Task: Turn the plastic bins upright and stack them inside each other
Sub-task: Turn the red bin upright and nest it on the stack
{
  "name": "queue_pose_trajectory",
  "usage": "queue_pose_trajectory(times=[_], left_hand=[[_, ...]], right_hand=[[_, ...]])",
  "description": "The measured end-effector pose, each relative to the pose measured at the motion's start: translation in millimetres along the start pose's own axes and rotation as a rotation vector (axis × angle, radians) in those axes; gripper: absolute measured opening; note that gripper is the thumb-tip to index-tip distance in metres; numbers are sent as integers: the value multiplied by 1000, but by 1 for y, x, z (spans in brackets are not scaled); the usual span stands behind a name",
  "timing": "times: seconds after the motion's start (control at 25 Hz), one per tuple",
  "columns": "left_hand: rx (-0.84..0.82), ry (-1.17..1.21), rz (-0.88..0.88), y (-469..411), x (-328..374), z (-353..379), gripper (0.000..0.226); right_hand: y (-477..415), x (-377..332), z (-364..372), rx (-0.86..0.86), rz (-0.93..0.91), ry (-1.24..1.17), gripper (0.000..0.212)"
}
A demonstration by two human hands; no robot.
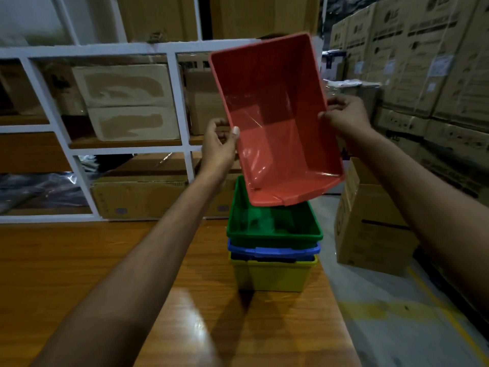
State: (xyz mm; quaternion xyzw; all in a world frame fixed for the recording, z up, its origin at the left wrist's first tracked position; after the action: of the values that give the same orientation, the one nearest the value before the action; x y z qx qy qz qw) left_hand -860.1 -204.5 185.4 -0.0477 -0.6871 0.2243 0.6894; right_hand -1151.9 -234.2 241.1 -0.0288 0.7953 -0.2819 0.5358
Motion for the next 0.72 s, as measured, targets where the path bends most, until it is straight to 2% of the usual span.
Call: queue_pose_trajectory(times=[0.08,0.2,0.44,0.56,0.72], left_hand=[[39,-11,-25,-19,0,-15,26],[18,-59,-138,-40,-11,-21,27],[-96,-124,-501,-37,-52,-2,27],[-122,-184,-615,-24,-71,-2,12],[-140,-261,-721,-10,-98,-5,12]], right_hand=[[14,9,10,-180,32,-153,30],[25,32,21,-307,121,-172,33],[27,82,37,-271,427,-92,5],[36,109,52,-362,614,-144,6],[55,131,62,-378,742,-177,13]])
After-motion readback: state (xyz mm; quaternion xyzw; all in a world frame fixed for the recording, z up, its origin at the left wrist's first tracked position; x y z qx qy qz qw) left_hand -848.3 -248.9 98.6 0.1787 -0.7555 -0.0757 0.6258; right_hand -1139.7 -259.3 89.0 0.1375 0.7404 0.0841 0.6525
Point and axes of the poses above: each hand's wrist, its own y-axis away from the middle knuckle, its own z-axis out of the palm, x = y × z, the point moved 6 cm from there along -y, towards the middle knuckle, and after that the axes turned 5 degrees about -z, right-handed, at the moved point
